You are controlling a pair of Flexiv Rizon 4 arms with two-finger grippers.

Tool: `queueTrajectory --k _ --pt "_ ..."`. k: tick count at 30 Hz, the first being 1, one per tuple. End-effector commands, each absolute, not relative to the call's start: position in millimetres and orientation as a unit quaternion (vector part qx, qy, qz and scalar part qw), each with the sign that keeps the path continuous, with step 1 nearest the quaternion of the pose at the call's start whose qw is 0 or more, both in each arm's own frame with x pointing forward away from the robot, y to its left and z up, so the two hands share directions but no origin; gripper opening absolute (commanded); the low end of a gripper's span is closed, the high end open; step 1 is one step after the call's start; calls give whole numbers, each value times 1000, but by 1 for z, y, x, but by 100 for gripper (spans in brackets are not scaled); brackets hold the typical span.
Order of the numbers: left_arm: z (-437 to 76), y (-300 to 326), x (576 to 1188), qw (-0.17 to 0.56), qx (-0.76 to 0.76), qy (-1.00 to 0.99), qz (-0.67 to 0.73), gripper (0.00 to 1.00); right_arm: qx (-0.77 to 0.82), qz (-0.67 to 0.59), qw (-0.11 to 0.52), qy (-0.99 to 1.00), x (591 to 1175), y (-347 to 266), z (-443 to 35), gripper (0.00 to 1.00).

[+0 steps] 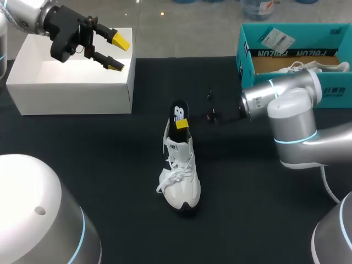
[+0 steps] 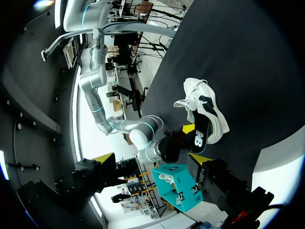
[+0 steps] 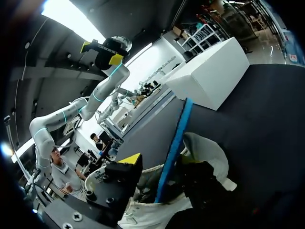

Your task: Take the shoe out of the shoebox, open the shoe tongue, remove and reinsert the insole, then place the shoe into the shoebox

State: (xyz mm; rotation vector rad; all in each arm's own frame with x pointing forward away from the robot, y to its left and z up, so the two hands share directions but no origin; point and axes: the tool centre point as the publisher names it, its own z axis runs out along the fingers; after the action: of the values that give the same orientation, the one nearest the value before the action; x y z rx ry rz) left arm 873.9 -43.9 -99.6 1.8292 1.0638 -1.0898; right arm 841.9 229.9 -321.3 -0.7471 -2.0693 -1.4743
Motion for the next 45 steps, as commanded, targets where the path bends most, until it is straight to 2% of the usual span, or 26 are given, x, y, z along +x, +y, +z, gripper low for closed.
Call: queueTrajectory --k 1,2,3,25,31,32,33,38,39,40,41,42,43,44,45 --pt "-99 -44 875 370 715 414 -425 100 -276 -531 240 -765 846 226 -310 33" --pt "-99 -44 875 370 715 414 -425 100 -276 -531 239 -765 847 226 -310 11" --pt "-99 -44 875 370 715 414 -425 100 -276 -529 238 -766 848 227 -311 0" --pt "-99 -44 875 370 715 414 -425 100 -266 -462 312 -786 827 253 -343 0" --pt "-99 -44 875 370 715 414 -425 100 -275 -459 310 -785 822 250 -345 0" --pt "-99 -44 875 370 715 414 -425 100 -278 -462 305 -785 822 248 -343 45" --pt "-99 -44 875 370 715 414 -425 100 -278 -465 301 -785 823 247 -340 100" --pt "-99 -44 875 370 715 414 -425 100 -275 -464 281 -794 832 242 -327 100" --pt "-99 -44 875 370 715 414 -425 100 -275 -464 281 -794 834 241 -326 95" --pt "-99 -44 875 370 715 414 -425 100 -273 -462 277 -797 837 241 -324 80" --pt "-99 -44 875 370 715 414 -425 100 -273 -463 276 -797 839 240 -323 80" --pt "-99 -44 875 370 715 414 -425 100 -272 -462 275 -798 840 240 -322 62" --pt "-99 -44 875 370 715 414 -425 100 -271 -462 273 -799 842 240 -321 49" --pt "-99 -44 875 370 715 414 -425 100 -271 -462 273 -799 842 241 -321 48" --pt "-99 -44 875 370 715 414 -425 100 -270 -462 273 -799 843 241 -321 31"
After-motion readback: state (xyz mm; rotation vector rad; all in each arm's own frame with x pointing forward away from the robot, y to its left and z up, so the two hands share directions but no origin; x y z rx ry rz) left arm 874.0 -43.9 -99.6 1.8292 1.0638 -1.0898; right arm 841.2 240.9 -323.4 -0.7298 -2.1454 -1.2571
